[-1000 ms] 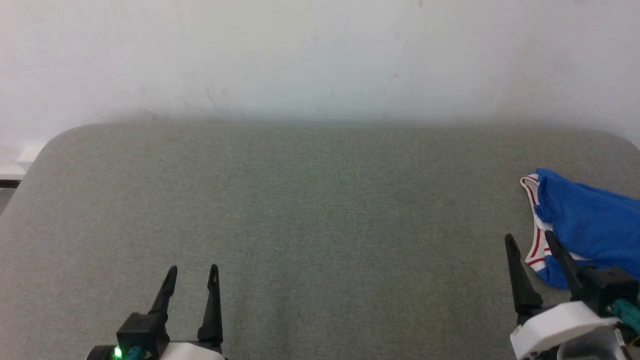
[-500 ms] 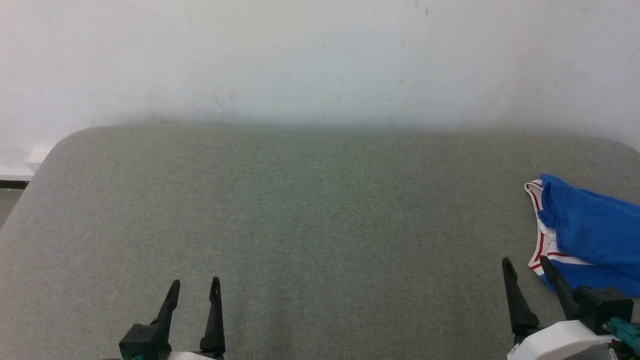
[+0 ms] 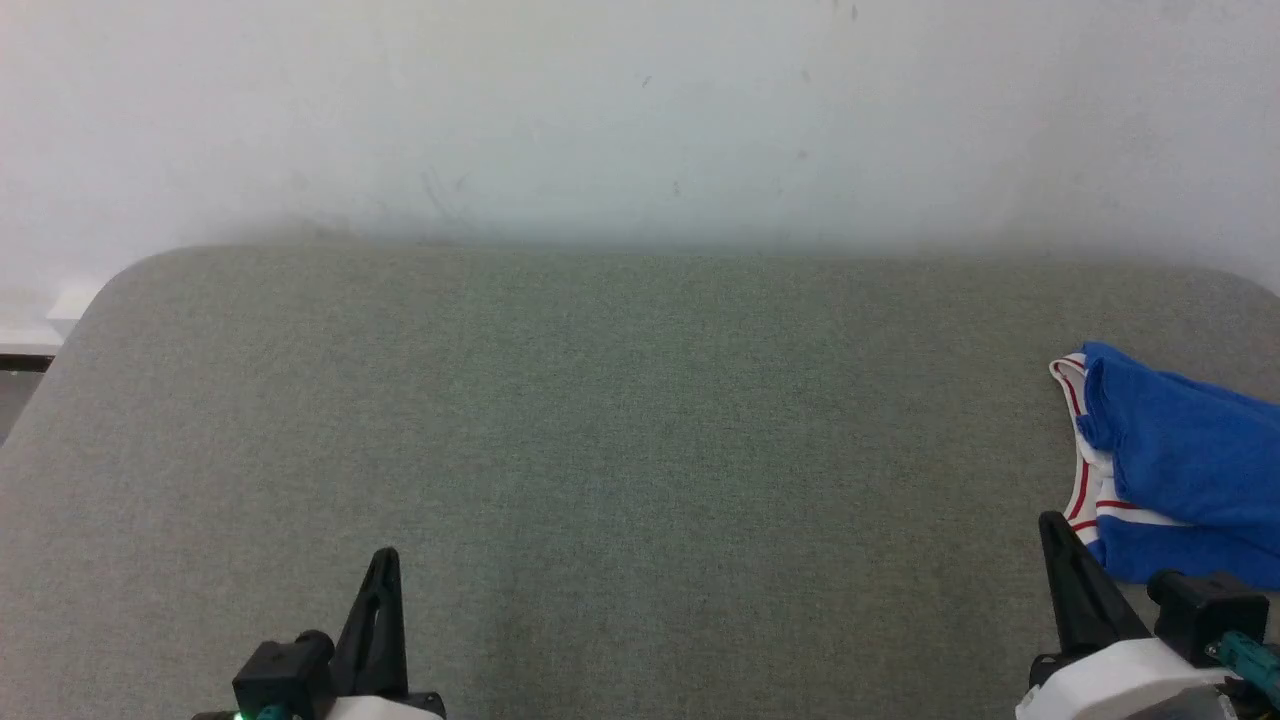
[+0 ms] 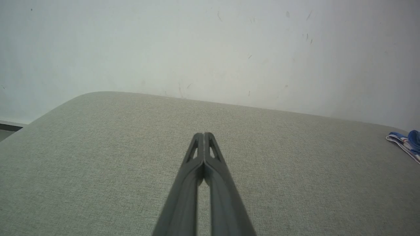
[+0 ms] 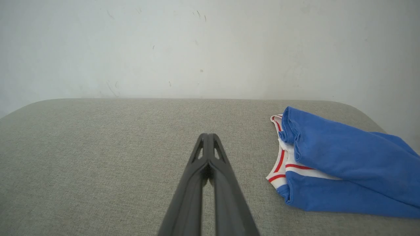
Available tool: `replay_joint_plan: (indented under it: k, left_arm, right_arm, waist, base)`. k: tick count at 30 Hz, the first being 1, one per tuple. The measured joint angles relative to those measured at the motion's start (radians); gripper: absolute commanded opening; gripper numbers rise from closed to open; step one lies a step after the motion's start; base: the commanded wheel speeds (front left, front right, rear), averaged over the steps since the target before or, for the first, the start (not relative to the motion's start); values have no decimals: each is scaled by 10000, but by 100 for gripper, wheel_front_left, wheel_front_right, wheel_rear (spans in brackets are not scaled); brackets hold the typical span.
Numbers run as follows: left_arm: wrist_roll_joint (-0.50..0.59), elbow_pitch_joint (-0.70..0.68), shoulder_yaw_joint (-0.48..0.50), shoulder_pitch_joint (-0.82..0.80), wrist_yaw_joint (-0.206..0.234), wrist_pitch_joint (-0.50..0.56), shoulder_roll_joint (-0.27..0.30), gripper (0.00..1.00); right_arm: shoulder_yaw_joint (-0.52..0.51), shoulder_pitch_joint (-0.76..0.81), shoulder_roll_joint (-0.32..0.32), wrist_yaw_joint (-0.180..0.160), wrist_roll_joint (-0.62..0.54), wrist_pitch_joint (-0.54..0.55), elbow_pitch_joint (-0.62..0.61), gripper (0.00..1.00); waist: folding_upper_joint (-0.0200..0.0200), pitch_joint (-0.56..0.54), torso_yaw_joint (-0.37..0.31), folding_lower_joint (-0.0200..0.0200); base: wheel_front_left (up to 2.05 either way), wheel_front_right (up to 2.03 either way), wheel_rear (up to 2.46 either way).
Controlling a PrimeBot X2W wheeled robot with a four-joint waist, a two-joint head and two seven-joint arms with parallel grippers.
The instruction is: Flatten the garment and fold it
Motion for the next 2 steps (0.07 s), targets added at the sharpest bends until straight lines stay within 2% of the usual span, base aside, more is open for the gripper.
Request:
replay_joint_plan:
  k: [2]
  left_arm:
    - [86, 0, 50, -1, -44, 35, -52, 0]
  right_arm:
    - [19, -3, 0, 0, -4, 4, 0, 0]
  waist:
    - [0, 5, -4, 0]
  base:
    - [0, 0, 0]
